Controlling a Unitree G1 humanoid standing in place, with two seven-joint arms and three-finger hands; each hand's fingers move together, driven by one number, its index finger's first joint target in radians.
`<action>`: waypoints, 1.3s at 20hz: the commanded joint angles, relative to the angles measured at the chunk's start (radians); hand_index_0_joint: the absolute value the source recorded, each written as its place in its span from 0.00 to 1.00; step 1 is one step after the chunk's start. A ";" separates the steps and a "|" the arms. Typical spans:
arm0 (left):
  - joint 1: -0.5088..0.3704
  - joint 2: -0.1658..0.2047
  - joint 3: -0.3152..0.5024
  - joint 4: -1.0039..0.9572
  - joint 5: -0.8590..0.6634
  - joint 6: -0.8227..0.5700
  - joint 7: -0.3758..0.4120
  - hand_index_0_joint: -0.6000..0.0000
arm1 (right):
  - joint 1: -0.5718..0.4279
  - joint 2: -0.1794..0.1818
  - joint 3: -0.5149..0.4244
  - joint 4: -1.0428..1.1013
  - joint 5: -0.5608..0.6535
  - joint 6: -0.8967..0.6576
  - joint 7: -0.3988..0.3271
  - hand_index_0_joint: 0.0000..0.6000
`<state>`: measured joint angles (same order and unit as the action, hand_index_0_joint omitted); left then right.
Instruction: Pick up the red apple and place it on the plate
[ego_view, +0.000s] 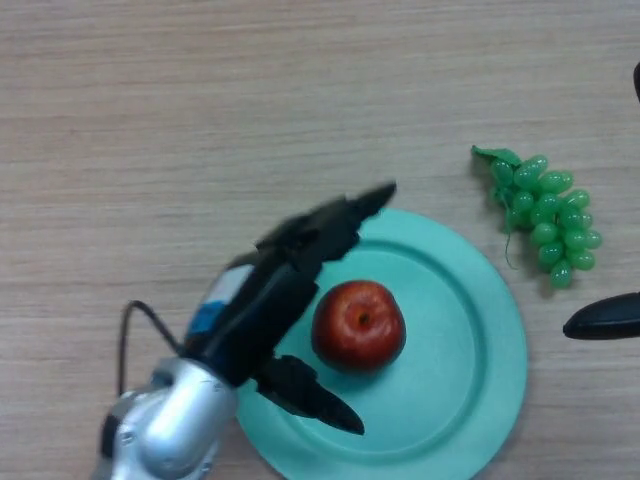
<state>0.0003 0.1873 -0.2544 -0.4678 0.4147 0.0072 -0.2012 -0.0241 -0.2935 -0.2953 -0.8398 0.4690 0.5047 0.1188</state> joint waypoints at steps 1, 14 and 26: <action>0.045 0.011 0.107 -0.211 -0.214 0.007 -0.061 1.00 | -0.030 -0.038 -0.057 -0.040 0.020 -0.101 0.010 0.00; 0.017 0.070 0.434 -0.116 -0.565 0.076 0.013 1.00 | -0.012 0.003 0.050 0.012 -0.101 -0.176 0.046 0.00; 0.005 0.078 0.467 -0.201 -0.566 0.177 0.041 1.00 | -0.001 0.023 0.098 -0.040 -0.139 -0.149 0.028 0.00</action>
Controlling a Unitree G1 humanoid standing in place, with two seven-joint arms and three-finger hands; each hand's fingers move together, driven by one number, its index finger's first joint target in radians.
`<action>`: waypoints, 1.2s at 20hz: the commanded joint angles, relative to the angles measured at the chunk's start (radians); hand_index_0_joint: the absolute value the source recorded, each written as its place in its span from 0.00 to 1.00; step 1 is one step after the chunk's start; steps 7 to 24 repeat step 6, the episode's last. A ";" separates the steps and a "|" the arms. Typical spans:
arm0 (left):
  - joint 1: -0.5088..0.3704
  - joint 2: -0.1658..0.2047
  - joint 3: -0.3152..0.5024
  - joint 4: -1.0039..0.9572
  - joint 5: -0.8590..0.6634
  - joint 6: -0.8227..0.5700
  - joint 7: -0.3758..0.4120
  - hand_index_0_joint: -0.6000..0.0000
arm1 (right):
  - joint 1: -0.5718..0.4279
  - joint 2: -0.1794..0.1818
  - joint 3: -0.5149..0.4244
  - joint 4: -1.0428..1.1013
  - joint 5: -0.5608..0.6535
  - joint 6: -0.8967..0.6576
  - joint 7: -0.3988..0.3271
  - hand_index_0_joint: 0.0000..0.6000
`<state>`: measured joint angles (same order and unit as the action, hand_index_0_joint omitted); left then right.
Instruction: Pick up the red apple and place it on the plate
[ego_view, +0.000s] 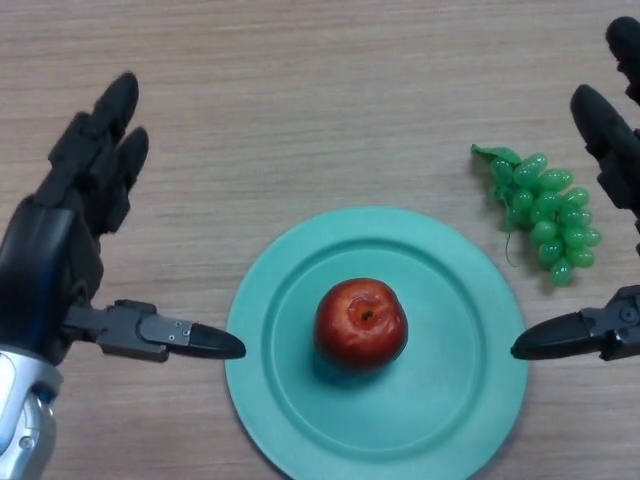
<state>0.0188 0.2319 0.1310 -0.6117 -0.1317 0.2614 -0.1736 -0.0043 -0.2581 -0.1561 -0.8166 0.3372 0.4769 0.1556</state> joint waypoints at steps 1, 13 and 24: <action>-0.010 0.033 0.083 -0.056 -0.018 -0.083 0.008 1.00 | -0.022 -0.013 -0.042 -0.064 -0.005 -0.119 -0.010 0.00; 0.024 0.022 0.098 -0.036 -0.015 -0.149 -0.004 1.00 | -0.002 0.006 -0.001 -0.076 -0.047 -0.152 -0.029 0.00; 0.024 0.022 0.098 -0.036 -0.015 -0.149 -0.004 1.00 | -0.002 0.006 -0.001 -0.076 -0.047 -0.152 -0.029 0.00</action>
